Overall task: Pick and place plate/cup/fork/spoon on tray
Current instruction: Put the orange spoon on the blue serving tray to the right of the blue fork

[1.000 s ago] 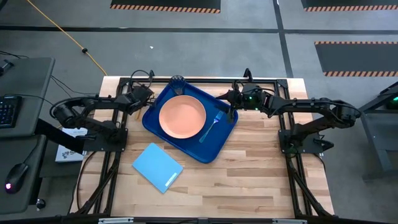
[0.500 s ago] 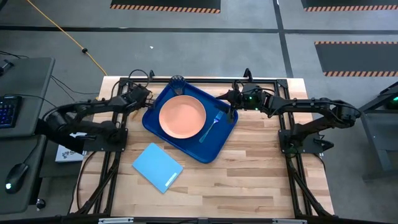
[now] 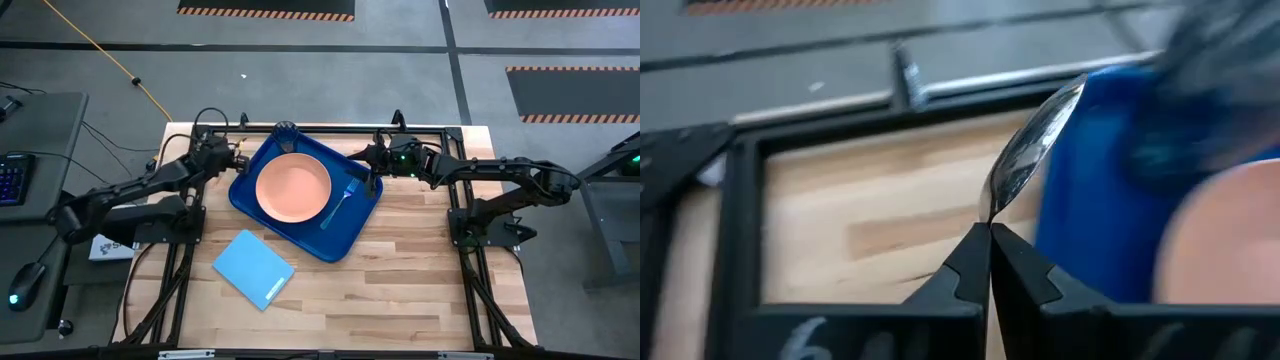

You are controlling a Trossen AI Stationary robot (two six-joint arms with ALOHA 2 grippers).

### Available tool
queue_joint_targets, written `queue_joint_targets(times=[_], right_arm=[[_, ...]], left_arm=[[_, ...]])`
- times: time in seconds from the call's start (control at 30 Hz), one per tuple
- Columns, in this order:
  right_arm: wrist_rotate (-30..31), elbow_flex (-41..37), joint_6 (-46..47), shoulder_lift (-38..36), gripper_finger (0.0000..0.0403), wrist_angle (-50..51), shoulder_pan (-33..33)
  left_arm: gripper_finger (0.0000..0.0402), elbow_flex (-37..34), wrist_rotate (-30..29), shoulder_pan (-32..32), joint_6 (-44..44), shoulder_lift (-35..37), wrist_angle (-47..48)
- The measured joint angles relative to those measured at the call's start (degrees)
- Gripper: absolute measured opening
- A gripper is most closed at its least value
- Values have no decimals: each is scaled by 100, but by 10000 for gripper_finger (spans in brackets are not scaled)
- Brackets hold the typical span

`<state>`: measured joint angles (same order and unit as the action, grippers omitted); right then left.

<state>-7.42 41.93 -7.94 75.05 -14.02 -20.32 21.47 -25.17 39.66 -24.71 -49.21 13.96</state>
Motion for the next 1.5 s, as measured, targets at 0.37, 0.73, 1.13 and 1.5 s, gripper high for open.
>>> queue_joint_targets(times=[0.37, 0.73, 1.13, 1.5], right_arm=[[-383, 0, 42, 0, 188, -69, 18], [-1277, 2, 135, 2, 188, -1362, 405], [13, 9, 39, 482, 188, -3754, 1097], [3, 7, 498, 1032, 188, -4556, 977]], left_arm=[[0, 277, 998, -1348, 84, 1829, -169], [0, 262, 1100, -3195, 179, 854, -2476], [0, 914, 1746, -3436, 669, -1387, -5056], [0, 1263, 2004, -3436, 844, -1924, -5142]])
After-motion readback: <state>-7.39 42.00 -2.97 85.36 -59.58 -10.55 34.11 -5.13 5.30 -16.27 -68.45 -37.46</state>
